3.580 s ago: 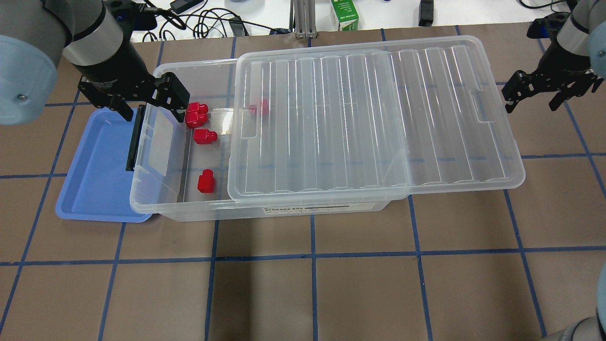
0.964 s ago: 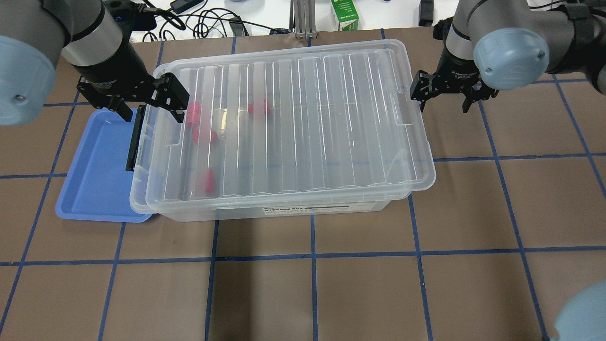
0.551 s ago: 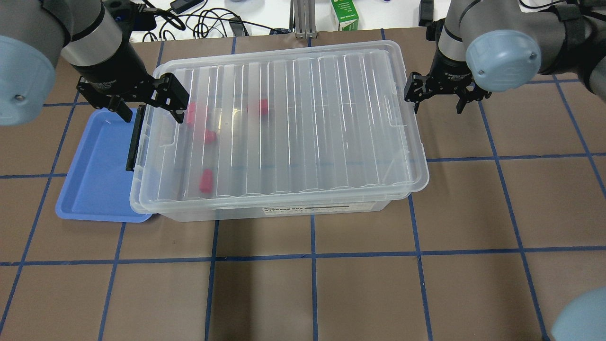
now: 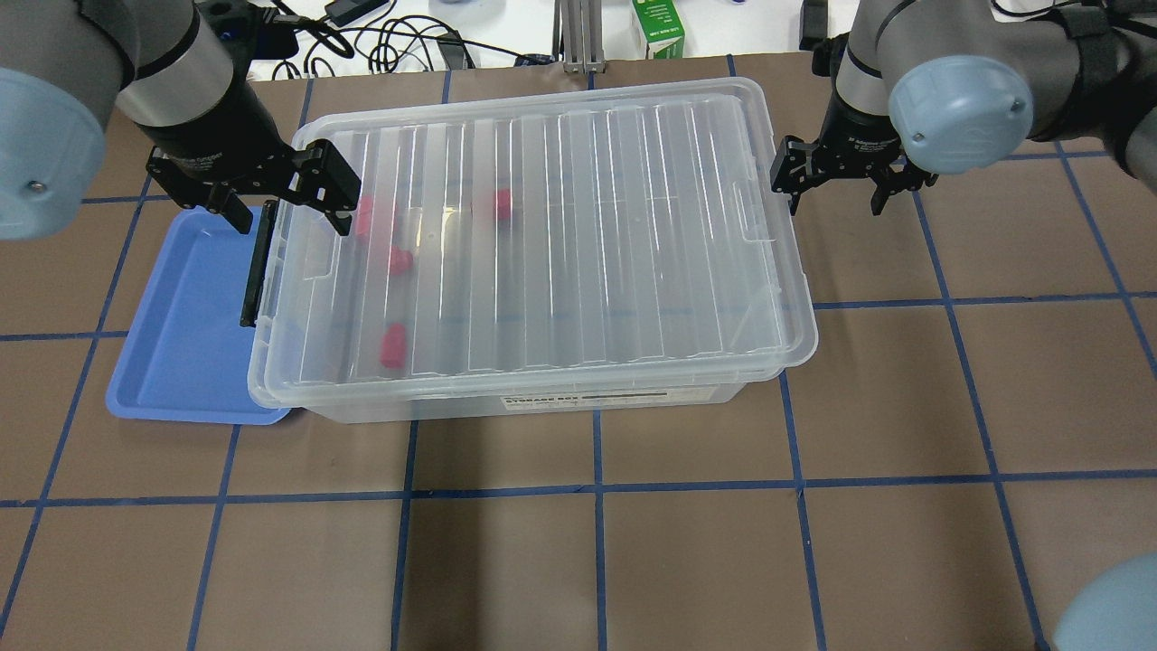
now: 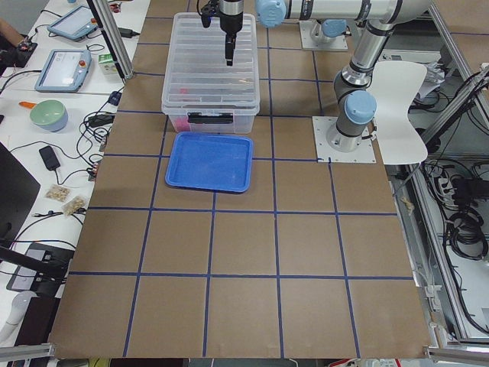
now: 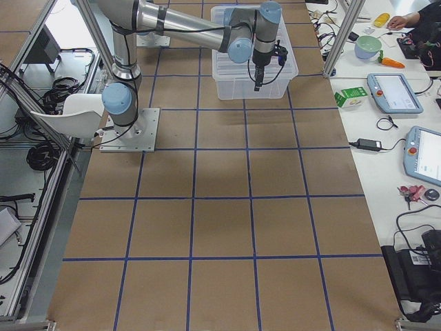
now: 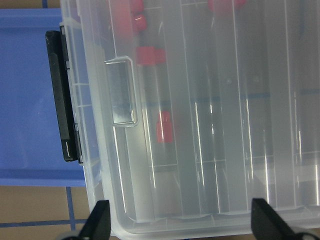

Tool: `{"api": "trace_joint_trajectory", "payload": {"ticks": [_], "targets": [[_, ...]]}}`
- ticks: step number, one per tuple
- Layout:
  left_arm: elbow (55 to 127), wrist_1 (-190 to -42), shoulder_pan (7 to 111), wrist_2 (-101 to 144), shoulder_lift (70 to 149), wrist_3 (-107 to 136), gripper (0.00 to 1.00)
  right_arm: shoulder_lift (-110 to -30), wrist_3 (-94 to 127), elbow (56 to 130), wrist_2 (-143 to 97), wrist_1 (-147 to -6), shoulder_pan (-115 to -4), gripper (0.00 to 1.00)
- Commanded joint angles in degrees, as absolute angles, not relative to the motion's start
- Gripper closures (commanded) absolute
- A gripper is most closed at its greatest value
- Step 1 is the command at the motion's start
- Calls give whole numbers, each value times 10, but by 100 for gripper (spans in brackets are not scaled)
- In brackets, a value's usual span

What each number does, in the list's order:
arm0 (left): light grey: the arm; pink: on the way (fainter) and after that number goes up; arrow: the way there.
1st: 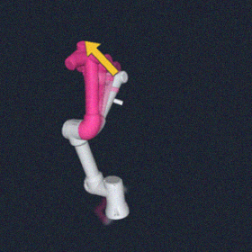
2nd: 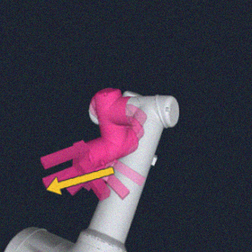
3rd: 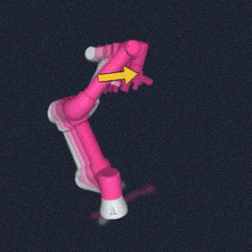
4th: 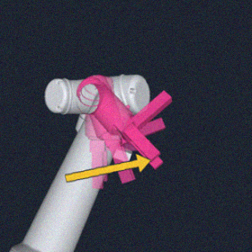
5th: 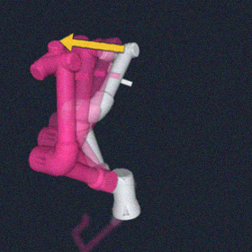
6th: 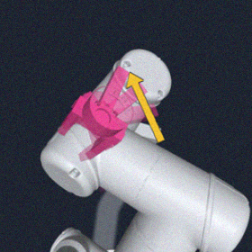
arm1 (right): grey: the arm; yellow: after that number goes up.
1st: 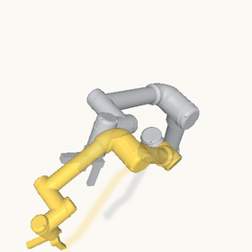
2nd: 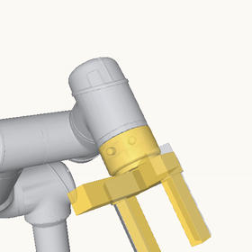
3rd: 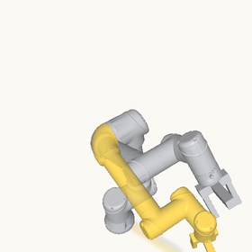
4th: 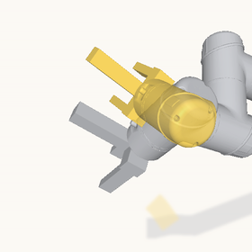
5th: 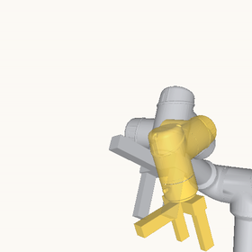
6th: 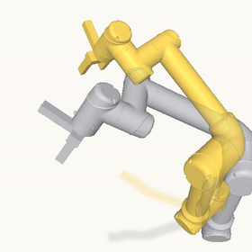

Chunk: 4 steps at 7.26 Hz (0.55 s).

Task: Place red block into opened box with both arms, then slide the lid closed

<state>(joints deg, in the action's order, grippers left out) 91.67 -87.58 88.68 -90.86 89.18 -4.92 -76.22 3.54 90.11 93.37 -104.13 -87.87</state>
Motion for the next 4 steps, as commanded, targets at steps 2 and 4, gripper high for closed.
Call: {"api": "trace_joint_trajectory", "payload": {"ticks": [2,4], "targets": [[917,-876,887,-908,889,-49,0,-872,35,903,916,-942,-895,0],[917,-878,887,-909,888,-49,0,-893,35,915,916,-918,-902,0]]}}
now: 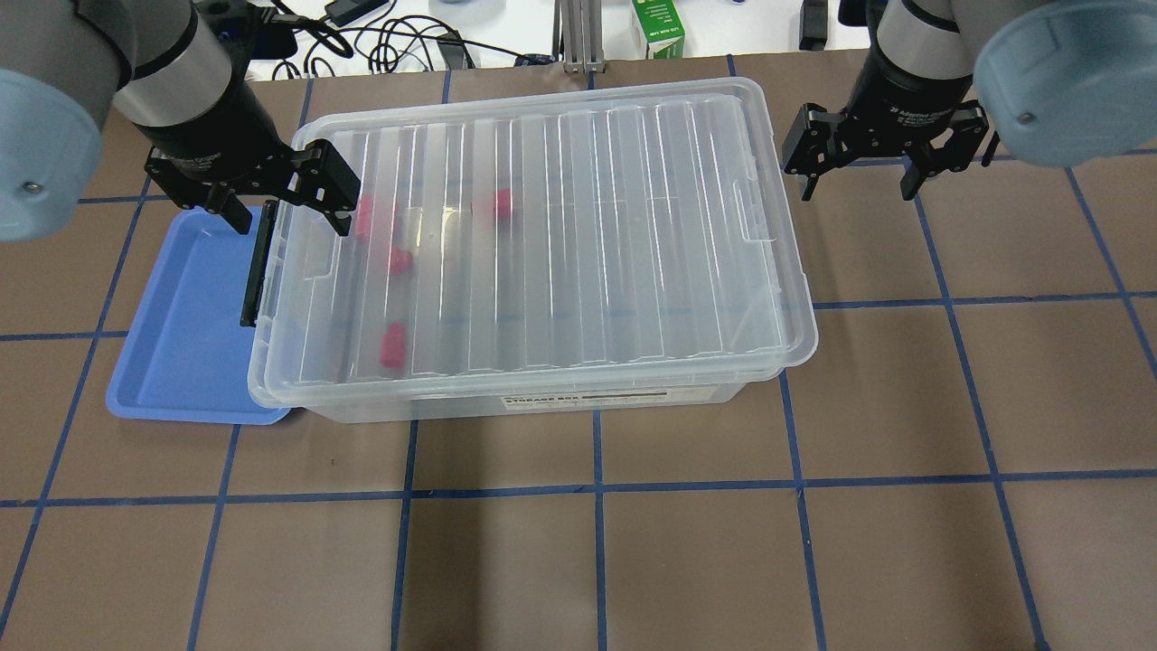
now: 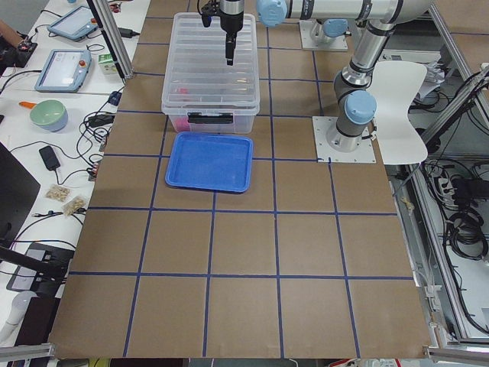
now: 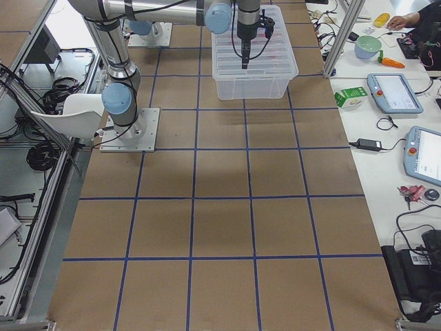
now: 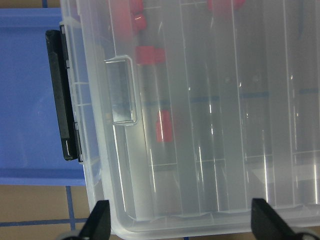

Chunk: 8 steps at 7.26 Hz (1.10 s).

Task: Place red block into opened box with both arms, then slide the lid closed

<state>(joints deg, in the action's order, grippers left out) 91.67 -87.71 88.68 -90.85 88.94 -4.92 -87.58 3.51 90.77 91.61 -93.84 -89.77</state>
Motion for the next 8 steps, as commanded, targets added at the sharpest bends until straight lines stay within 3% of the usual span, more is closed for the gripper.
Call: {"api": "trace_joint_trajectory", "payload": {"ticks": [1,8], "targets": [[917,-878,887,-909,889,-49,0,-893,26,925,911,-913,-901,0],[917,-884,887,-910,886,-49,0,-933,28,928,913,-913,-901,0]]}}
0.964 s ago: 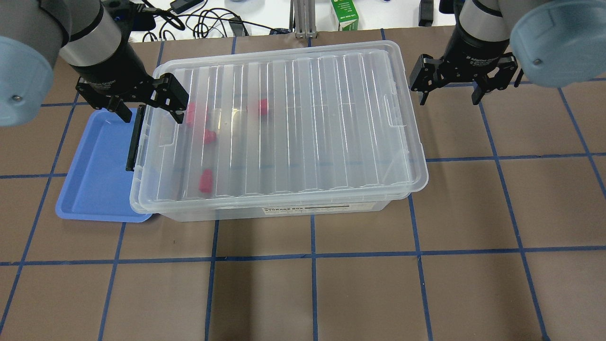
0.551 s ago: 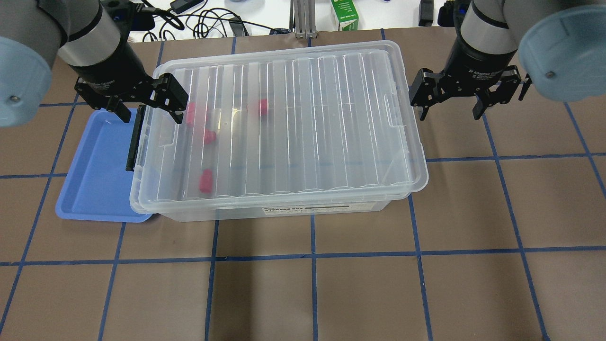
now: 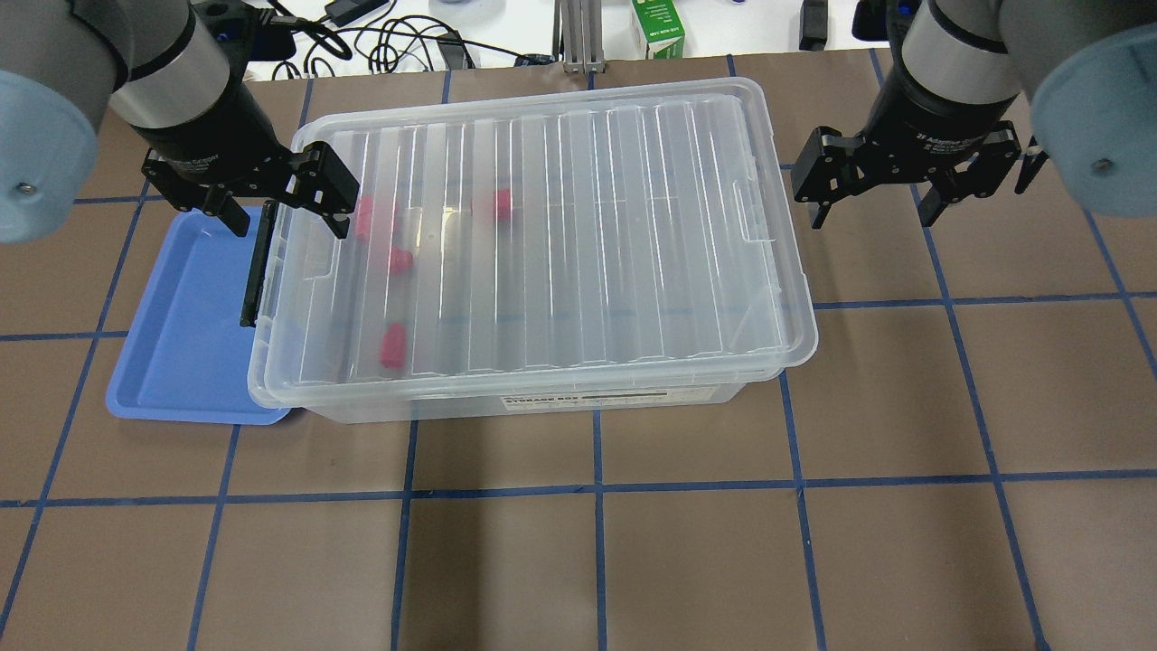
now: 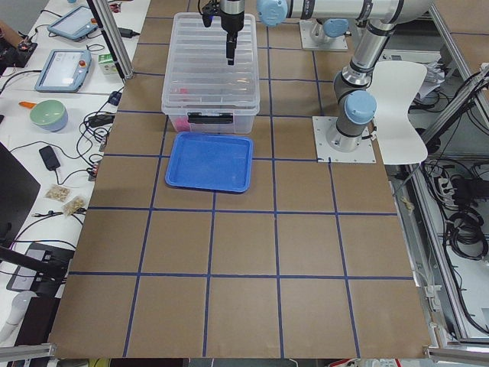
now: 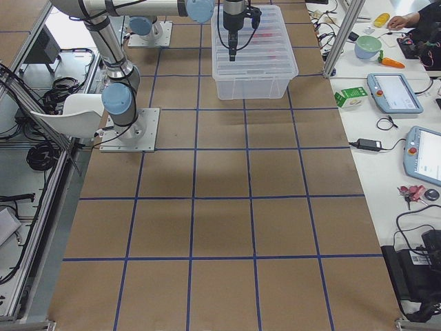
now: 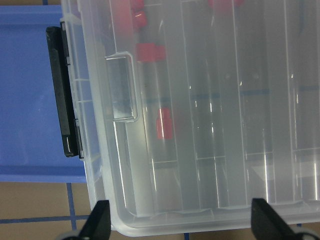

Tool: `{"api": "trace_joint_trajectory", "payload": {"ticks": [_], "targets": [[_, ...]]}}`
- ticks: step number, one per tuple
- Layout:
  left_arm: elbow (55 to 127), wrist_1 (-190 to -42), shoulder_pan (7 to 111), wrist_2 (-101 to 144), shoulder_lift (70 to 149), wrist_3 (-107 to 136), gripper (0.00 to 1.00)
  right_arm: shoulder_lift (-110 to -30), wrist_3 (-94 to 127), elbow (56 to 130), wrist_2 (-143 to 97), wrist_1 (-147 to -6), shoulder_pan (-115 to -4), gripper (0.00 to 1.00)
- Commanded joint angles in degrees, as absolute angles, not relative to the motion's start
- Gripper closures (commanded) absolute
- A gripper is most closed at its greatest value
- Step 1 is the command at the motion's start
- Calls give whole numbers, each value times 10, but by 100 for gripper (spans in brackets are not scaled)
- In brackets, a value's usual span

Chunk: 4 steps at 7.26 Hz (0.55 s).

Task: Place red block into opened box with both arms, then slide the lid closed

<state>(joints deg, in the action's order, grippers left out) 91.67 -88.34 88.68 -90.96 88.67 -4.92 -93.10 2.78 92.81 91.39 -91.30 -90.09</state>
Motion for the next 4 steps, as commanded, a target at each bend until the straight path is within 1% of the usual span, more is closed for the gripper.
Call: {"api": "trace_joint_trajectory", "payload": {"ticks": [1,4], "targets": [[917,-884,887,-910,886,-49,0,-934,27,928,913,-913,-901,0],[917,-884,887,-910,887,-49,0,-939,25,928,911,-913,-901,0]]}}
